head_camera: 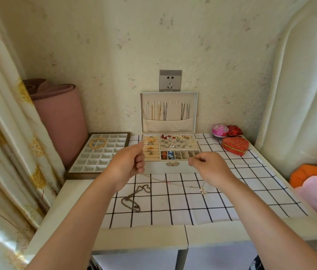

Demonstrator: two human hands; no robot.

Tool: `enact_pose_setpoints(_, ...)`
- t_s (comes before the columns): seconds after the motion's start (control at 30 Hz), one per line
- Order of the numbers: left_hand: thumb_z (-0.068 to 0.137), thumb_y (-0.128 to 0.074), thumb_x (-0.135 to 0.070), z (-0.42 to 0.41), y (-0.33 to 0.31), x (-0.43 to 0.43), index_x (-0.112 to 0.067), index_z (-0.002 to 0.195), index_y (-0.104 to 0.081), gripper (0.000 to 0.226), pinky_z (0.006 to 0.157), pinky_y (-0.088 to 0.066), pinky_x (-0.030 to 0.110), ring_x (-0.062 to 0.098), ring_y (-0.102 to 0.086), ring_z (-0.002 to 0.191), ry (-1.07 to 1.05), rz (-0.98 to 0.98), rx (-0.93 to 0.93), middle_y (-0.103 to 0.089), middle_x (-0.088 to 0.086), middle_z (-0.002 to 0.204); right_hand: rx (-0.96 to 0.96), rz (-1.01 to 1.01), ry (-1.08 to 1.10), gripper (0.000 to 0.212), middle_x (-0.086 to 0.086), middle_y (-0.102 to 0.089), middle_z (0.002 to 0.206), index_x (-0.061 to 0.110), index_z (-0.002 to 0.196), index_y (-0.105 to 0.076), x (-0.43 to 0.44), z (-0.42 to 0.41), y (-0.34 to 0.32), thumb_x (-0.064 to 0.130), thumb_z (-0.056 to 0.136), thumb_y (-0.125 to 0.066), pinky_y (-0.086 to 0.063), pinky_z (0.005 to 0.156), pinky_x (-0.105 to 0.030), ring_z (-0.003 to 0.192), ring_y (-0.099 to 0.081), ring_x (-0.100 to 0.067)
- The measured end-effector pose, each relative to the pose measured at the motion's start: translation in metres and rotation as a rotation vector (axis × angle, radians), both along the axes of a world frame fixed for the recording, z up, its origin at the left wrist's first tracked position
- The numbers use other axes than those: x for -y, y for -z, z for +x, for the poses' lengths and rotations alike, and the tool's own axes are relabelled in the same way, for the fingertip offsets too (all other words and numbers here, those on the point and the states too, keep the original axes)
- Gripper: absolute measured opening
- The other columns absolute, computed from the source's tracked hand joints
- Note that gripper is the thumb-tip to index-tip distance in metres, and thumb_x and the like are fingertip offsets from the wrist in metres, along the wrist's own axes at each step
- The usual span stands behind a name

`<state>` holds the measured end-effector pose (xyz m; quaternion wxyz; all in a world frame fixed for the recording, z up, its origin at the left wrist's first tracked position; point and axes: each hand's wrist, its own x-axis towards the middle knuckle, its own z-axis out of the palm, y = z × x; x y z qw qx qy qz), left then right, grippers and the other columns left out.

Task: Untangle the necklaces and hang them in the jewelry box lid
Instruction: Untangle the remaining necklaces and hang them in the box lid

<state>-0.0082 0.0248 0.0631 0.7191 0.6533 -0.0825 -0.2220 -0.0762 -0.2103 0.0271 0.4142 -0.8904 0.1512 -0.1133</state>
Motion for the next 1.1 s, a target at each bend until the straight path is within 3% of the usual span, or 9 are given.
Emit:
enact_pose_setpoints(0.13,0.104,-0.046,-0.033,0.000,-0.008,-0.006,-0.023,0.063,-0.036,0.043,0.041,-0.016,0.021,0.012,-0.016,0.052,0.040,0.092,0.080,-0.022,-0.005,0.059,-0.005,0.230,0.009,0.027,0.007,-0.051,0.055,0.018,0.080,-0.074,-0.005,-0.001,-0.005,0.024,0.097,-0.055,-0.058,0.077,-0.045,0.060,-0.052,-0.014)
enact_pose_setpoints(0.27,0.103,-0.046,-0.035,-0.003,-0.013,-0.005,-0.020,0.076,-0.049,0.031,0.044,-0.014,0.022,0.012,-0.014,0.054,0.152,0.004,0.066,-0.020,-0.005,0.061,-0.008,0.449,-0.095,0.026,-0.003,-0.061,0.058,0.010,0.086,-0.074,-0.017,-0.008,-0.016,0.012,0.099,-0.052,-0.057,0.074,-0.040,0.058,-0.057,-0.018)
enact_pose_setpoints(0.47,0.100,-0.049,-0.033,-0.019,-0.020,0.009,-0.017,0.081,-0.055,0.026,0.043,-0.019,0.019,0.011,-0.024,0.052,0.248,-0.070,0.152,-0.033,-0.004,0.062,-0.017,0.616,-0.290,0.021,-0.009,-0.067,0.070,0.003,0.096,-0.072,-0.038,-0.013,-0.022,-0.001,0.096,-0.051,-0.058,0.073,-0.035,0.069,-0.063,-0.024)
enact_pose_setpoints(0.57,0.100,-0.052,-0.030,-0.028,-0.030,0.017,-0.016,0.077,-0.062,0.029,0.044,-0.028,0.019,0.010,-0.031,0.049,0.227,0.130,0.402,-0.042,-0.005,0.058,-0.008,0.653,-0.380,0.021,-0.010,-0.065,0.075,0.003,0.103,-0.070,-0.045,-0.013,-0.023,0.001,0.088,-0.056,-0.056,0.079,-0.040,0.069,-0.061,-0.027)
enact_pose_setpoints(0.63,0.099,-0.055,-0.026,-0.036,-0.034,0.023,-0.011,0.076,-0.065,0.029,0.049,-0.035,0.017,0.008,-0.037,0.050,0.213,0.229,0.553,-0.047,-0.010,0.054,-0.007,0.646,-0.452,0.023,-0.013,-0.059,0.075,0.001,0.102,-0.068,-0.049,-0.014,-0.025,0.005,0.083,-0.058,-0.055,0.073,-0.040,0.061,-0.055,-0.022)
enact_pose_setpoints(0.73,0.100,-0.053,-0.023,-0.039,-0.040,0.026,-0.011,0.076,-0.064,0.029,0.046,-0.034,0.016,0.007,-0.036,0.046,0.133,0.153,0.571,-0.042,-0.010,0.049,-0.023,0.527,-0.433,0.014,-0.008,-0.050,0.065,0.003,0.095,-0.070,-0.051,-0.016,-0.031,0.010,0.091,-0.058,-0.042,0.054,-0.033,0.051,-0.040,-0.015)
enact_pose_setpoints(0.83,0.103,-0.047,-0.021,-0.030,-0.044,0.018,-0.014,0.074,-0.056,0.031,0.045,-0.028,0.021,0.012,-0.031,0.046,0.032,-0.003,0.458,-0.035,-0.005,0.052,-0.065,0.426,-0.285,0.023,0.004,-0.036,0.055,0.017,0.087,-0.074,-0.043,-0.015,-0.026,0.025,0.097,-0.055,-0.023,0.049,-0.029,0.049,-0.029,-0.013)
enact_pose_setpoints(0.97,0.105,-0.039,-0.014,-0.018,-0.040,0.008,-0.011,0.074,-0.048,0.032,0.052,-0.037,0.026,0.017,-0.041,0.054,-0.002,-0.259,0.201,-0.043,0.002,0.061,-0.051,0.380,-0.134,0.030,0.006,-0.035,0.054,0.018,0.079,-0.075,-0.033,-0.014,-0.023,0.032,0.097,-0.055,-0.022,0.050,-0.029,0.049,-0.029,-0.013)
enact_pose_setpoints(1.1,0.102,-0.043,-0.016,-0.014,-0.034,0.001,-0.012,0.075,-0.050,0.028,0.047,-0.029,0.024,0.017,-0.030,0.052,-0.030,0.040,0.201,-0.031,-0.003,0.053,0.055,0.302,-0.134,0.017,0.014,-0.051,0.061,0.015,0.091,-0.073,-0.030,-0.018,-0.033,0.027,0.094,-0.061,-0.034,0.059,-0.025,0.060,-0.047,-0.010)
